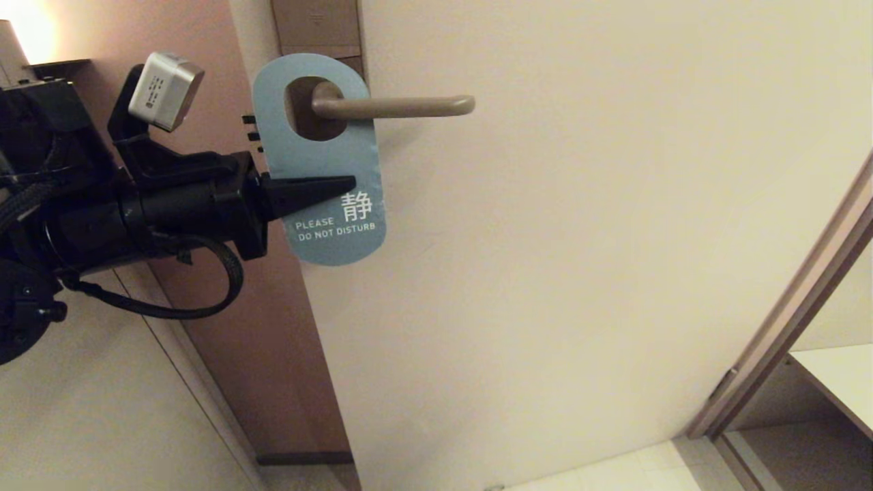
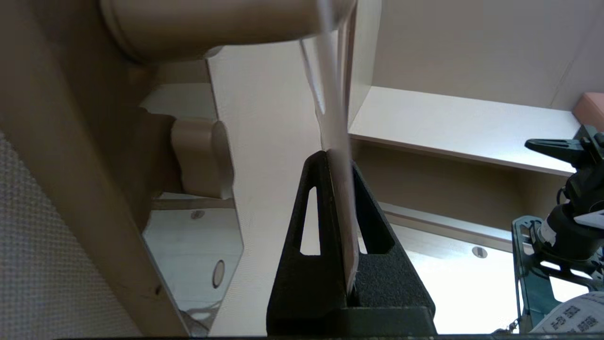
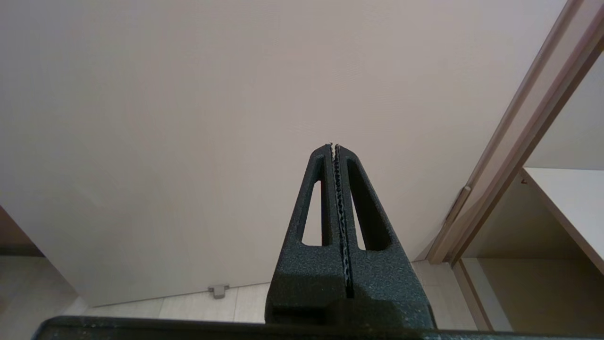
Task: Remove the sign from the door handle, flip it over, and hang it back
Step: Take down the sign
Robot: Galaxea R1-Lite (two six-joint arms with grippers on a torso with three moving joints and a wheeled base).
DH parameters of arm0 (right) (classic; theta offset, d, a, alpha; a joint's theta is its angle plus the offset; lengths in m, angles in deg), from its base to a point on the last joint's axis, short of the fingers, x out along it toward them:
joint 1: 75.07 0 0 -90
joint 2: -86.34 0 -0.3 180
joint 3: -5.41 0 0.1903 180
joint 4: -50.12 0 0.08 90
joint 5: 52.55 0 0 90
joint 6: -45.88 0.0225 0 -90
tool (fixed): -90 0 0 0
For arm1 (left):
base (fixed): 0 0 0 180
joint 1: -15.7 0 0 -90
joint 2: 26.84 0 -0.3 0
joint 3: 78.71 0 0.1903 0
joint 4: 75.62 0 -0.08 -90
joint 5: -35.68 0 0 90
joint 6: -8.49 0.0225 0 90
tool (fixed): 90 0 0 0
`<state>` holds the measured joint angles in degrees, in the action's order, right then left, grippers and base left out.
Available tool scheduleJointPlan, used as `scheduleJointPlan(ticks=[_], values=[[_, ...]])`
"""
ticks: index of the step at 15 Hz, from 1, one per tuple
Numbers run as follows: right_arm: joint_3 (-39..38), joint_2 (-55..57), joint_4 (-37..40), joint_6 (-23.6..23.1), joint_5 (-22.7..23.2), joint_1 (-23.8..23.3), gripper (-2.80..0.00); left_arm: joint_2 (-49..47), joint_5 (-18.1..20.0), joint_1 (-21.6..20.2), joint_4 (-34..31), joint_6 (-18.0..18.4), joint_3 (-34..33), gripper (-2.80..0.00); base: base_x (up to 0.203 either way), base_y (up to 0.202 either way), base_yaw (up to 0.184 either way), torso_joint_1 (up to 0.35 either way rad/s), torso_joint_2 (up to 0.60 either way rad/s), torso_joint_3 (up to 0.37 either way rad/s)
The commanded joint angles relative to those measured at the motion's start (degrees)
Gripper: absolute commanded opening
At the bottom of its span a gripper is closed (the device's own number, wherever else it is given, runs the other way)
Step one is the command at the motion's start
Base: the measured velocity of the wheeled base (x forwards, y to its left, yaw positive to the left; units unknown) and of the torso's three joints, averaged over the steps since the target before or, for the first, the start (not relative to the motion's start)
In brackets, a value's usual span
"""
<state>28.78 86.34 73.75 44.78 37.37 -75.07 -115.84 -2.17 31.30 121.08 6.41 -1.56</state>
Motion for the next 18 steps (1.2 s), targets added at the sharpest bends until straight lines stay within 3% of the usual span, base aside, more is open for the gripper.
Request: scheduleJointPlan(ticks=[1,6,14,18], values=[[0.0,0.0,0.0,0.0,0.0,0.0,-2.80,1.5,-0.7,1.1,0.3,0.0,-1.2,-2.80,0.000,0.000,0.000,0.000,0.00,0.000],[0.0,0.0,0.0,0.0,0.0,0.0,-2.80,2.8,-10.7,4.9,0.2,2.1,-3.3,-2.80,0.000,0.000,0.000,0.000,0.00,0.000],[0.0,0.0,0.0,0.0,0.0,0.0,-2.80,5.0,-19.0,6.2,-3.6,4.9,-3.9,-2.80,0.000,0.000,0.000,0.000,0.00,0.000],[0.0,0.0,0.0,0.0,0.0,0.0,-2.80,6.0,-25.3,7.8,-4.7,5.1,-3.9,-2.80,0.000,0.000,0.000,0.000,0.00,0.000]])
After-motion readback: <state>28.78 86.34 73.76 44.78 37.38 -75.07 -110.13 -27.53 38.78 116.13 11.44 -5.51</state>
